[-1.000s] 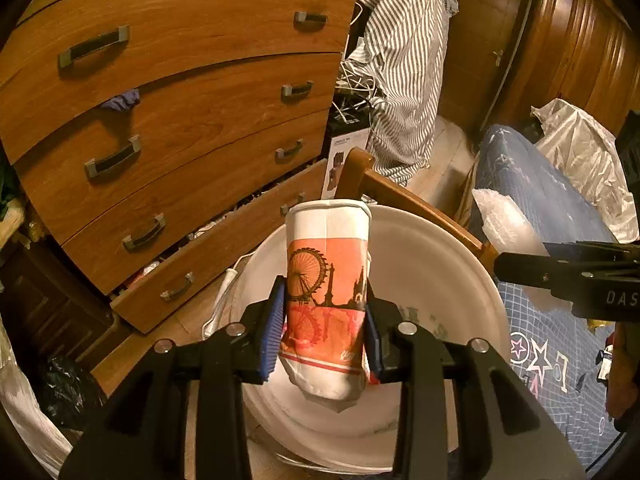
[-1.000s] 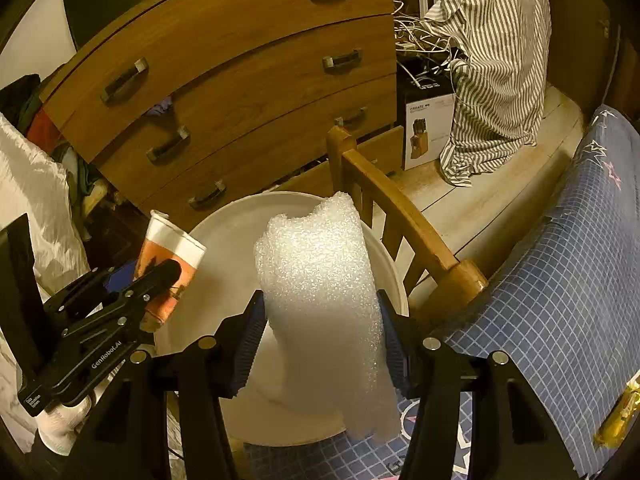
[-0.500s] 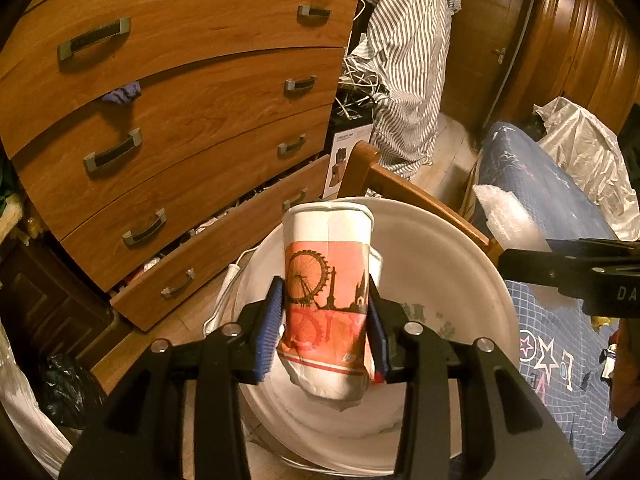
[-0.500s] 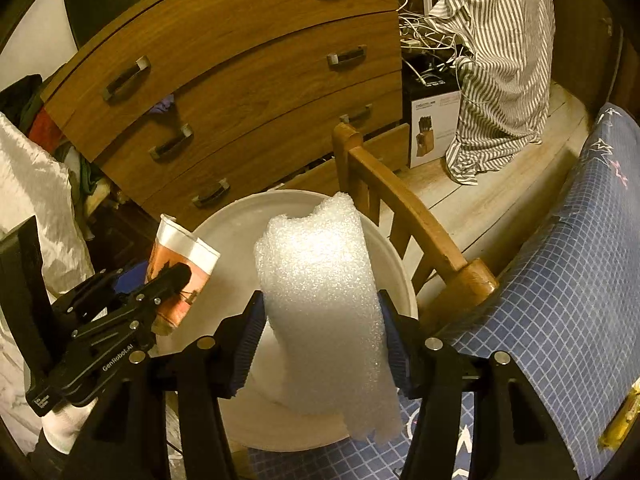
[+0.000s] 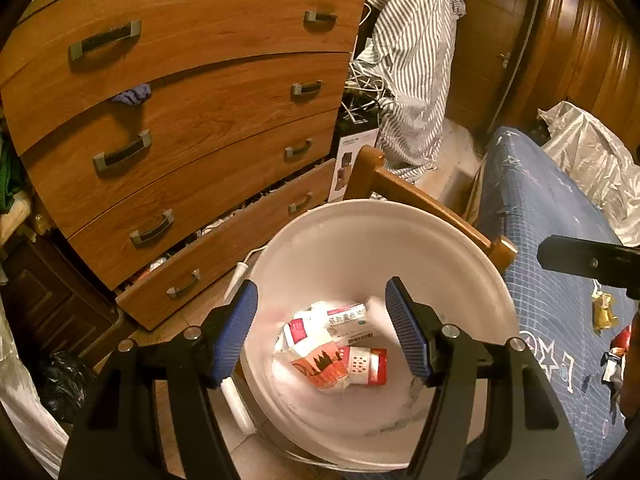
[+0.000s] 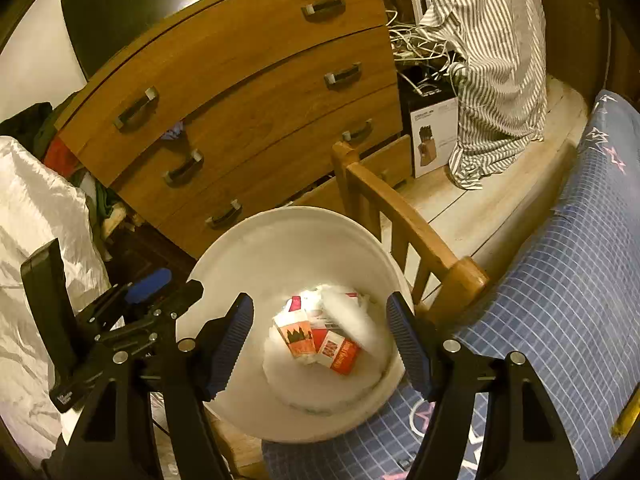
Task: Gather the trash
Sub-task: 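Move both tools back toward the remaining trash on the bed, then grasp the beige sponge with the left tool while the right tool grasps the white face mask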
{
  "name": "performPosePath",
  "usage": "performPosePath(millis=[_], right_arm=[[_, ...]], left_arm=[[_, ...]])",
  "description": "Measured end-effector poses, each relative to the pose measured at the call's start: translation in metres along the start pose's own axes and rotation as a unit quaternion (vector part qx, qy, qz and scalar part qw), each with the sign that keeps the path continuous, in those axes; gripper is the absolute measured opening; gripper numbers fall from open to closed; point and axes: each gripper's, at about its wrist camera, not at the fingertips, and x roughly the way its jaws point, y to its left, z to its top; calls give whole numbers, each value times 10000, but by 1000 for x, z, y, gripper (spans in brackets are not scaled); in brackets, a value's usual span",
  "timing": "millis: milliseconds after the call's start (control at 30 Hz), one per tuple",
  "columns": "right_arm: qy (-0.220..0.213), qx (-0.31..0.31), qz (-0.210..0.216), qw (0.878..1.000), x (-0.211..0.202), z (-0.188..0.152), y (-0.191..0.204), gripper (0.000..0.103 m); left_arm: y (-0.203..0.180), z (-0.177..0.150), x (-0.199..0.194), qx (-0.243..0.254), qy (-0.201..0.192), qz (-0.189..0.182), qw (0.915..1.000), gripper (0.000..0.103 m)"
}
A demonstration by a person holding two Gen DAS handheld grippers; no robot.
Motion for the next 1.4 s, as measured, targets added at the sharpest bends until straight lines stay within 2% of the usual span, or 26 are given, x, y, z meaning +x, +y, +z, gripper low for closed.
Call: performPosePath(millis=[167,267,433,600,733,800,900,1000,1067,1167,1267,1400], right_arm=[[-413,-118,-152,9990,-39,-28,-5,70],[-799,-159,-308,9962,-75,-63,-11,71],[-1374,-53,-768,9875,-137,-158,-44,75],[-1572,514,-1222,9786,-189,-271,-105,75],[-1881,1118,-1696,9609,-243,-352,-165,75],[-2159,1486,-1970,9447,-280,-378,-205,75],[-2360,1933,-2253,9253,-313,-391,-262,75],[-2241,2256,-2428,9165,-324,-384,-323,73],[-2050,2313,-2411,9199,-320,-376,-351,71],[-1679,2221,-2181,9354,-301,-371,-370,70],[-1394,1874,-1959,9524,-277,-368,-349,70],[-1169,1330,-1731,9688,-276,-401,-319,70]], left_arm=[[-16,-10,-14,79,-64,-166,9998,63],[-35,-22,-23,236,-102,-347,9991,64],[-86,-50,-31,662,-69,-780,9947,63],[-164,-94,-26,1326,225,-1355,9816,63],[-217,-129,-19,1763,499,-1679,9686,63],[-240,-142,-17,1955,616,-1803,9620,63],[-269,-154,-16,2102,722,-1959,9551,63],[-293,-163,-16,2139,792,-2057,9517,63],[-308,-167,-15,2161,879,-2135,9487,63],[-325,-175,-19,2255,920,-2154,9457,63],[-344,-188,-20,2352,1055,-2247,9397,66],[-356,-200,-16,2475,1215,-2332,9325,68]])
